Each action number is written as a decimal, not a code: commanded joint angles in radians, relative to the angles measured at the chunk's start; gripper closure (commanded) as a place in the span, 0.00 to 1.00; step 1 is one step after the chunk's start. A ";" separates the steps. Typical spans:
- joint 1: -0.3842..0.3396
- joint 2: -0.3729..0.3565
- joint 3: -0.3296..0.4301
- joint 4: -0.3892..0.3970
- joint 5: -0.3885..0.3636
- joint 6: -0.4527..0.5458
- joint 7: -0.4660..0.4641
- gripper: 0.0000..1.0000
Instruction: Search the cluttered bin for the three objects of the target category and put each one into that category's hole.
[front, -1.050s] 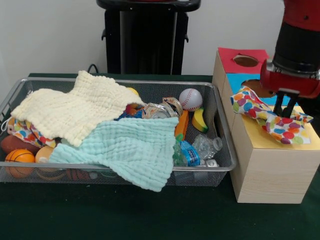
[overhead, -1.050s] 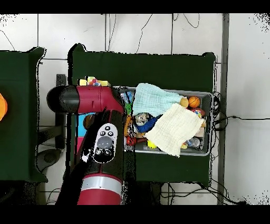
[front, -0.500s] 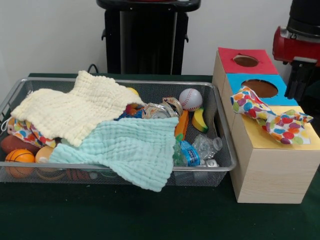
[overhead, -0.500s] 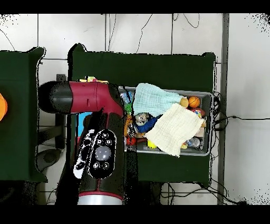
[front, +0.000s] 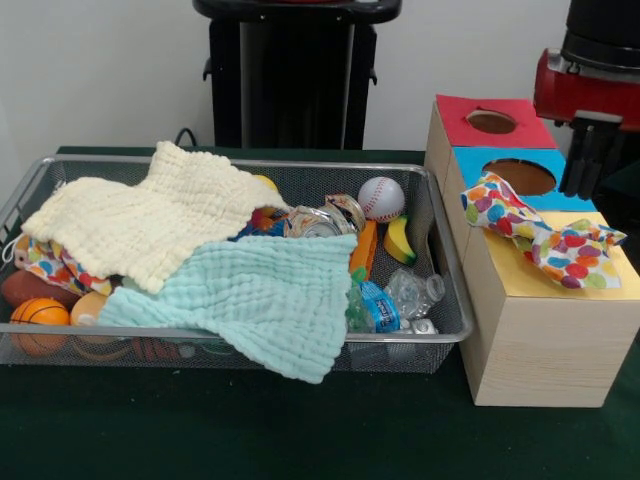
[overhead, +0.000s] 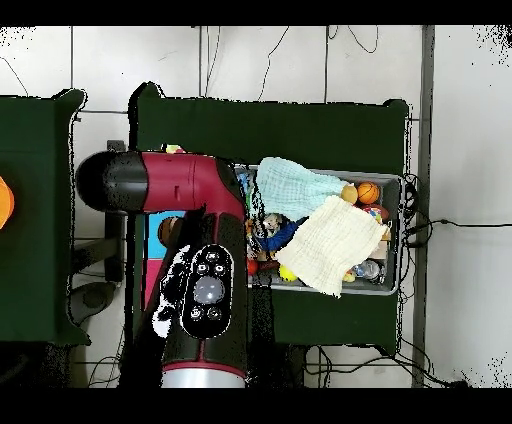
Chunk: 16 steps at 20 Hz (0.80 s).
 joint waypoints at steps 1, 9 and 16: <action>-0.066 0.017 0.112 0.140 -0.012 -0.044 0.025 1.00; -0.073 -0.003 0.131 0.187 -0.020 -0.066 0.030 1.00; -0.079 -0.057 0.141 0.249 -0.018 -0.061 0.024 1.00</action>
